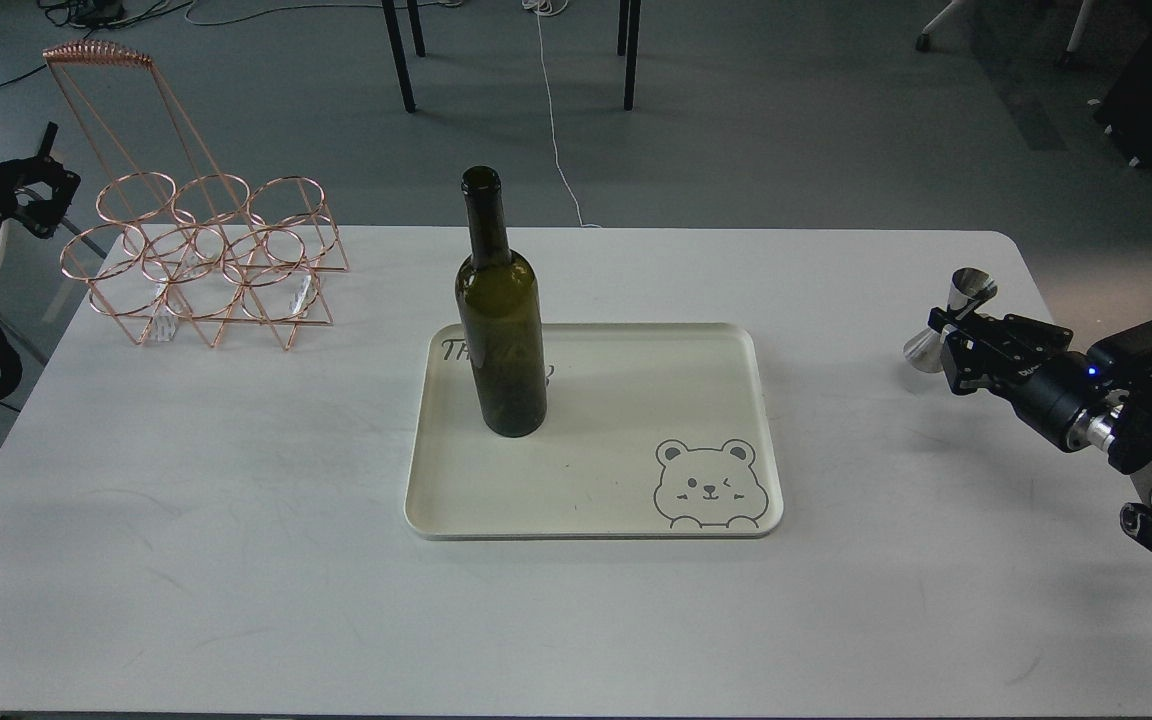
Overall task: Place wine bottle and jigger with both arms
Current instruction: 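Lift the jigger off the tray and carry it away from the bottle, then lower the jigger onto the table beside the tray and release it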
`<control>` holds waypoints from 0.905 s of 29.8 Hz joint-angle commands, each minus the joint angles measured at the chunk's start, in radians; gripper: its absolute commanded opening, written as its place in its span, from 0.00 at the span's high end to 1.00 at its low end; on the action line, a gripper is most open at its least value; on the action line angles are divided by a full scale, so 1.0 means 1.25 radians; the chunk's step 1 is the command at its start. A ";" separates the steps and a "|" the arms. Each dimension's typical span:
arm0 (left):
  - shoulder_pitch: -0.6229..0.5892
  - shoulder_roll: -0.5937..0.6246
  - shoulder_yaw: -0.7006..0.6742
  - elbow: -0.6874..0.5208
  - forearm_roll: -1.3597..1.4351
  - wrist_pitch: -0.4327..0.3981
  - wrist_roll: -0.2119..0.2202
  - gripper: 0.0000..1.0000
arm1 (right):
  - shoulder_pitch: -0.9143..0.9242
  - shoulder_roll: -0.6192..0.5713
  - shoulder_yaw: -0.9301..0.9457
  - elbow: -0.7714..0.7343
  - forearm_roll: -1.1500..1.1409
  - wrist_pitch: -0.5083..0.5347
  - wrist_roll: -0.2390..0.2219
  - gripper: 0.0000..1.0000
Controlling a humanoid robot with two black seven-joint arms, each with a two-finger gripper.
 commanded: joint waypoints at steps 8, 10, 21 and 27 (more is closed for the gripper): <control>-0.010 -0.001 0.003 0.000 0.001 0.000 0.000 0.02 | -0.045 0.008 -0.003 -0.004 0.029 0.000 0.000 0.92; -0.011 -0.001 0.003 0.000 0.001 0.000 0.000 0.02 | -0.046 0.008 -0.006 -0.004 0.029 0.000 0.000 0.89; -0.018 -0.002 0.001 0.000 0.000 0.000 -0.001 0.02 | -0.058 -0.001 -0.006 0.010 0.031 0.000 0.000 0.62; -0.024 -0.002 0.001 0.000 0.000 0.000 -0.001 0.02 | -0.074 -0.028 -0.004 0.044 0.037 0.000 0.000 0.41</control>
